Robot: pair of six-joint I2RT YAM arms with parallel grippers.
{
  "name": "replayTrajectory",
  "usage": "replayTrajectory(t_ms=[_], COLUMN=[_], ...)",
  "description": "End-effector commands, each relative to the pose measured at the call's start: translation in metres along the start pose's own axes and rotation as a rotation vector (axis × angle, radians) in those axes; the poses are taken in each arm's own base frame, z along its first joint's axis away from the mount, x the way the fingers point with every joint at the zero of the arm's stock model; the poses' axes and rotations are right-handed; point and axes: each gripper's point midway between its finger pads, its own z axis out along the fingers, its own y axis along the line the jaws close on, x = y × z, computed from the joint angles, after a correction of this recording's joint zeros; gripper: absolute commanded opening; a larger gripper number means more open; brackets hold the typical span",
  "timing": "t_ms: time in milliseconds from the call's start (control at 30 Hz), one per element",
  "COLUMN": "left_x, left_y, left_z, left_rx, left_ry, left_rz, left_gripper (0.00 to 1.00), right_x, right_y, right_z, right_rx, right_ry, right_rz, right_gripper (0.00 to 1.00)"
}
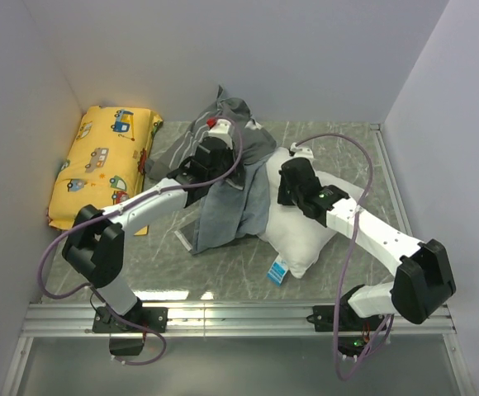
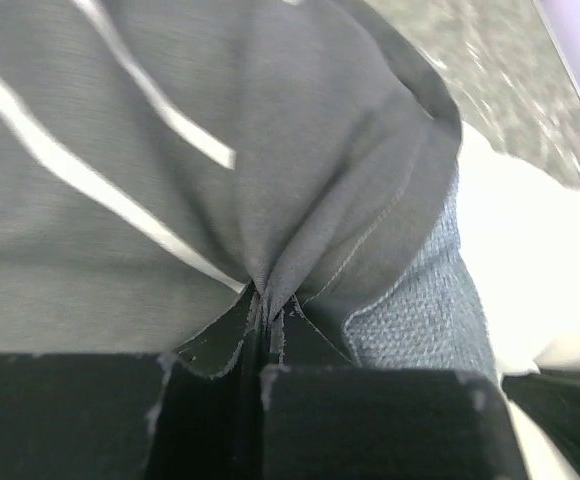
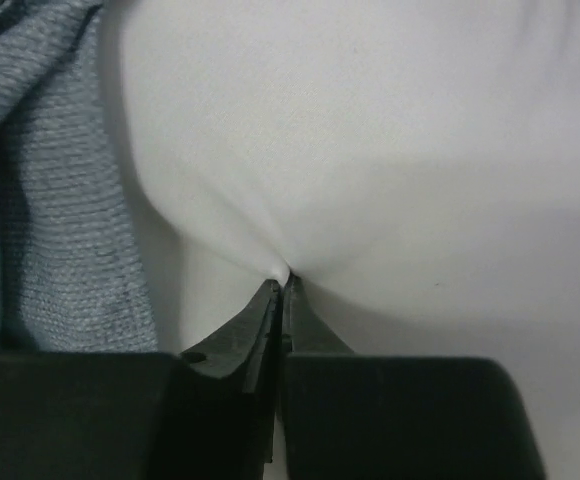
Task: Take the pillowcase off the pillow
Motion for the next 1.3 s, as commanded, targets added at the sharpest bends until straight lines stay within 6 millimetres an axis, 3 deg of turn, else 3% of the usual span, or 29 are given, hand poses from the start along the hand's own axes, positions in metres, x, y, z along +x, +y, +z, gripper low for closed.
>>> replayTrajectory(t_ms=[0,33,67,133,167,233,267,367,467,533,567,600,633,667,733,767,900,1033,1200,1267], left_x=[-0.061,-0.064,-0.076,-0.103,-0.114,-0.139,-0.148,-0.153,-0.134,-0.109,-0.097,-0.076,-0.071,-0.062,-0.045,-0.039,-0.037,-0.045,-0.065,-0.074], left_y=[0.057,0.07,0.101,0.128,0.162,0.185,0.209,0.239,0.225,0.21,0.192,0.189,0.181,0.17,0.16,0.154,0.142,0.131,0.11,0.103], left_z=[-0.014,-0.018,-0.023,-0.036,-0.047,-0.066,-0.075,-0.085,-0.068,-0.055,-0.048,-0.042,-0.037,-0.033,-0.024,-0.02,-0.013,-0.009,-0.004,-0.003], left_rx=[-0.229,-0.266,-0.342,-0.392,-0.465,-0.505,-0.555,-0.636,-0.553,-0.494,-0.455,-0.451,-0.432,-0.405,-0.365,-0.35,-0.318,-0.269,-0.208,-0.179], left_ry=[-0.114,-0.109,-0.127,-0.176,-0.202,-0.264,-0.288,-0.281,-0.21,-0.165,-0.142,-0.1,-0.1,-0.084,-0.056,-0.043,-0.028,-0.035,-0.047,-0.057], left_rz=[-0.105,-0.132,-0.163,-0.233,-0.264,-0.302,-0.323,-0.324,-0.321,-0.324,-0.313,-0.307,-0.306,-0.302,-0.314,-0.312,-0.298,-0.289,-0.25,-0.245], left_gripper=[0.0,0.0,0.0,0.0,0.0,0.0,0.0,0.0,0.0,0.01,0.01,0.01,0.0,0.0,0.0,0.0,0.01,0.0,0.01,0.01], right_x=[0.008,0.004,-0.003,-0.017,-0.026,-0.038,-0.046,-0.06,-0.069,-0.068,-0.066,-0.067,-0.068,-0.068,-0.073,-0.074,-0.067,-0.039,0.009,0.023], right_y=[-0.032,-0.04,-0.047,-0.074,-0.083,-0.109,-0.118,-0.147,-0.146,-0.135,-0.123,-0.117,-0.109,-0.081,-0.062,-0.035,0.011,0.042,0.042,0.043], right_z=[0.006,0.005,0.002,-0.004,-0.01,-0.021,-0.03,-0.049,-0.053,-0.048,-0.044,-0.043,-0.044,-0.049,-0.058,-0.066,-0.068,-0.035,0.027,0.047], right_rx=[0.13,0.151,0.17,0.244,0.265,0.331,0.347,0.391,0.354,0.303,0.268,0.262,0.253,0.202,0.201,0.135,0.051,-0.015,0.057,0.061], right_ry=[0.062,0.053,0.035,0.009,-0.017,-0.046,-0.078,-0.132,-0.154,-0.134,-0.119,-0.123,-0.126,-0.137,-0.18,-0.202,-0.217,-0.101,0.062,0.105], right_rz=[-0.025,-0.013,0.002,0.048,0.069,0.114,0.14,0.212,0.235,0.233,0.212,0.193,0.163,0.105,0.031,-0.016,-0.185,-0.326,-0.402,-0.406], right_gripper=[0.0,0.0,0.0,0.0,0.0,0.0,0.0,0.0,0.0,0.0,0.0,0.0,0.19,0.32,0.58,0.63,0.79,0.84,0.86,0.79])
